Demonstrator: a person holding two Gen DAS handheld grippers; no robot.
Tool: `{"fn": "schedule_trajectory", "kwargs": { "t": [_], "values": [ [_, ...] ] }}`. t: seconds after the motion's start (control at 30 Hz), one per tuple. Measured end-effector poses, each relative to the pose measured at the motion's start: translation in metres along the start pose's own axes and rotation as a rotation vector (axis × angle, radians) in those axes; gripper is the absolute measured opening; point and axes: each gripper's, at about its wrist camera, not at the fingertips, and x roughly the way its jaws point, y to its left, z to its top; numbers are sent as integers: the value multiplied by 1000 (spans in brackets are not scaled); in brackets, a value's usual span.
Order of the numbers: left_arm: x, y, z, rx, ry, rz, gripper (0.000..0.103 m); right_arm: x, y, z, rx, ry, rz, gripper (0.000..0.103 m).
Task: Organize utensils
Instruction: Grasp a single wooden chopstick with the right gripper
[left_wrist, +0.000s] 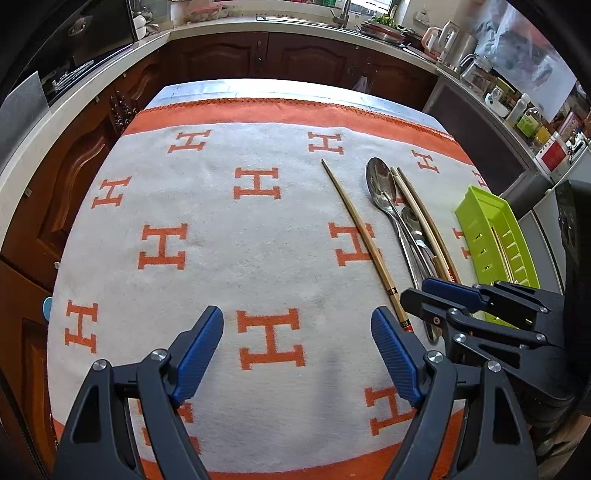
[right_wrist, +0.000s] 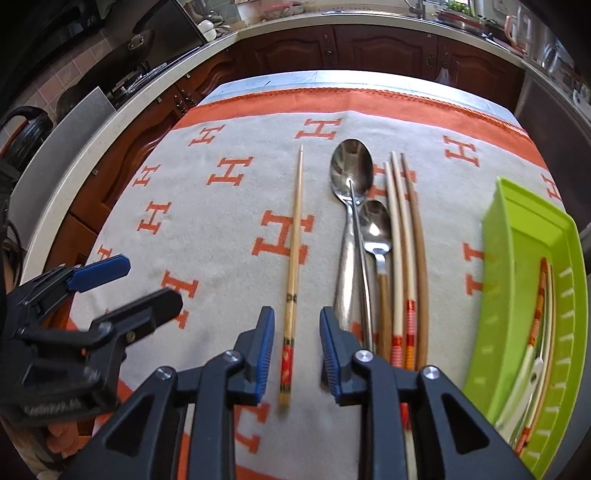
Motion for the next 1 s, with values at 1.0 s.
{"fn": "schedule_trajectory", "kwargs": {
  "t": [1.0],
  "values": [
    [-15, 19, -1, -58, -10, 36, 81, -1, -10, 1, 59, -5, 73, 6]
  ]
}}
